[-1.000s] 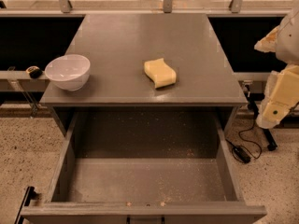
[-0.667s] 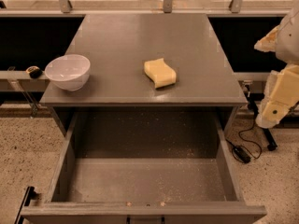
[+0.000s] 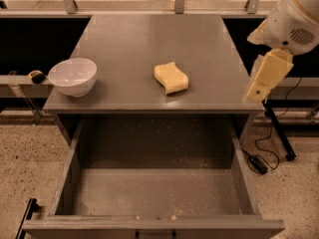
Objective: Place sponge into top drawer
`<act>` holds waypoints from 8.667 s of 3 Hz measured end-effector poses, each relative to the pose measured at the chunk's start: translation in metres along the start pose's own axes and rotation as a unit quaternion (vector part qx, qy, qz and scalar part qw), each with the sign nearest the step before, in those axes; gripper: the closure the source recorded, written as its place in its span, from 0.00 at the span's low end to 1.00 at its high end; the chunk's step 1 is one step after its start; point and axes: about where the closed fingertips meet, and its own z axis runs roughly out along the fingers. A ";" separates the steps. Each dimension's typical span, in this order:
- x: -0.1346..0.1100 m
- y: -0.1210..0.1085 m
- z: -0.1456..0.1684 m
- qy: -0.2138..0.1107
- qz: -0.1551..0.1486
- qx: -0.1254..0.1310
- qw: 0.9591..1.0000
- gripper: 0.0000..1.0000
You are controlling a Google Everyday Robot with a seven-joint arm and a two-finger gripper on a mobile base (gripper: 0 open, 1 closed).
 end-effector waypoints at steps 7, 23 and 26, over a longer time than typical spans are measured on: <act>-0.093 -0.090 0.171 -0.117 0.057 -0.007 0.991 0.00; -0.008 0.159 0.339 -0.181 -0.119 -0.140 0.966 1.00; 0.002 0.163 0.361 -0.169 -0.103 -0.149 0.969 0.27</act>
Offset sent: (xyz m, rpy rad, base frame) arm 0.1216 0.0534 -0.0535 0.2548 -0.0031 -0.0527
